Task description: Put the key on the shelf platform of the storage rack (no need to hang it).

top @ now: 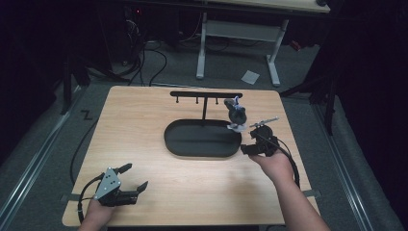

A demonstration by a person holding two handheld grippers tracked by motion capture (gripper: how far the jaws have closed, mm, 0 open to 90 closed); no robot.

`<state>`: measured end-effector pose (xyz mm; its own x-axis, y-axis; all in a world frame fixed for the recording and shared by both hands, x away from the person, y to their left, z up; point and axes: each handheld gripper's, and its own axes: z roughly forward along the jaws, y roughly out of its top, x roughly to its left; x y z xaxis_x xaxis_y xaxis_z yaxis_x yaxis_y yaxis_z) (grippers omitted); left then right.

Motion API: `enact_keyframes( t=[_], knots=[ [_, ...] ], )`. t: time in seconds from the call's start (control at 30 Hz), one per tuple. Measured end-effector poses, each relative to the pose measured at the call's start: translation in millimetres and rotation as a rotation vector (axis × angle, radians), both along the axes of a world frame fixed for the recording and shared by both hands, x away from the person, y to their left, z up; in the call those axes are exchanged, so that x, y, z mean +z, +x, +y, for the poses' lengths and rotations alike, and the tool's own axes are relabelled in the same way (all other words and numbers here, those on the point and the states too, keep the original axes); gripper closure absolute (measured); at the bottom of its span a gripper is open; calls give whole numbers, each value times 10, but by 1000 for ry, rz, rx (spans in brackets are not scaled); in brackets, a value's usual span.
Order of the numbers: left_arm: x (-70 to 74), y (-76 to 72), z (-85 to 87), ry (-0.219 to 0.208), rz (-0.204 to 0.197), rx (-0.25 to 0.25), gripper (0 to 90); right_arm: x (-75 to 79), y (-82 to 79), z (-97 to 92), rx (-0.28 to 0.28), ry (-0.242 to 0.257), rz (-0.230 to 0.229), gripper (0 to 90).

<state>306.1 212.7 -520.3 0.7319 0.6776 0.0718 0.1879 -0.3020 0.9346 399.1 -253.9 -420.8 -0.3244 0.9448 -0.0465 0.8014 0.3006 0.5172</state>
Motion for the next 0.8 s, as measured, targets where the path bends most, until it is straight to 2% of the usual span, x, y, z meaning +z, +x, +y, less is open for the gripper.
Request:
enact_keyframes(
  t=[0.17,0.23,0.4,0.6,0.7,0.73,0.8],
  knots=[
    [-1,-5,-6,6,0,-2,151,-129,-148,-14,12,-3,5,317],
    [1,-2,-2,6,4,1,151,-210,-219,-30,7,11,5,296],
    [1,-7,-1,7,1,0,151,-383,-363,-83,-1,23,-26,295],
    [0,-4,0,4,5,7,151,-604,-557,-180,-28,81,-67,296],
    [-1,-12,-1,6,1,9,151,-648,-609,-205,-30,94,-76,296],
    [-1,-13,-3,7,0,10,151,-703,-677,-234,-35,97,-103,294],
    [0,-4,-5,8,4,11,151,-747,-733,-257,-37,108,-125,289]
  ],
)
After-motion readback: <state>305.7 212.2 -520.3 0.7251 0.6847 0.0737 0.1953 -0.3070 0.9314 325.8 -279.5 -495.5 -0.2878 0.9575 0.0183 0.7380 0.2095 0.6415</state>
